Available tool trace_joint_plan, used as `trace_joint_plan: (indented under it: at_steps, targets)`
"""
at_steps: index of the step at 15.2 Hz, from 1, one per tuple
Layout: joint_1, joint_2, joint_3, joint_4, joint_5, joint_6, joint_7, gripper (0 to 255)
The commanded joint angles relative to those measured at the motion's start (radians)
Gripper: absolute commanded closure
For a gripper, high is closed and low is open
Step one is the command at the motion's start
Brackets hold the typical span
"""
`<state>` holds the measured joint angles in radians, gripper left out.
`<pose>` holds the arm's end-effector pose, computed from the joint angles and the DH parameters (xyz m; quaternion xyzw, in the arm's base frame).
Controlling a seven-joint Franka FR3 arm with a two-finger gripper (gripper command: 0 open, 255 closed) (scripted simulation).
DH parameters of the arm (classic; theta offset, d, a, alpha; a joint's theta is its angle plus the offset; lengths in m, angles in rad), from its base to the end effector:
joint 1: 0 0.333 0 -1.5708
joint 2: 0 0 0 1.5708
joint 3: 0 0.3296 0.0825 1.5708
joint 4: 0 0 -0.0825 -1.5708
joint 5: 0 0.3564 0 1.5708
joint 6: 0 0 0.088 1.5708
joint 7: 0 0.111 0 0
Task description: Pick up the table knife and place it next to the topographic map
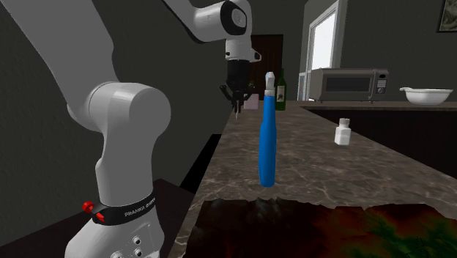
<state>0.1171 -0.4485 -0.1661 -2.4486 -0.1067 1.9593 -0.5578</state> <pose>0.3734 -0.0299 0.4754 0.9594 0.2807 -0.0251 0.0060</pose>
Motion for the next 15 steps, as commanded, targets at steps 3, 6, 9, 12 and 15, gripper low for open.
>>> trace_joint_plan:
  at_steps: [3, 6, 9, 12, 15]
  targets:
    - [-0.041, -0.006, -0.064, 0.007, -0.035, -0.007, -0.085, 255]
    - [-0.074, 0.004, -0.120, 0.021, -0.062, -0.005, -0.160, 255]
    - [-0.104, 0.026, -0.178, 0.047, -0.084, 0.000, -0.236, 255]
    - [-0.130, 0.058, -0.236, 0.082, -0.099, 0.005, -0.313, 255]
    - [-0.152, 0.101, -0.294, 0.127, -0.105, 0.012, -0.394, 255]
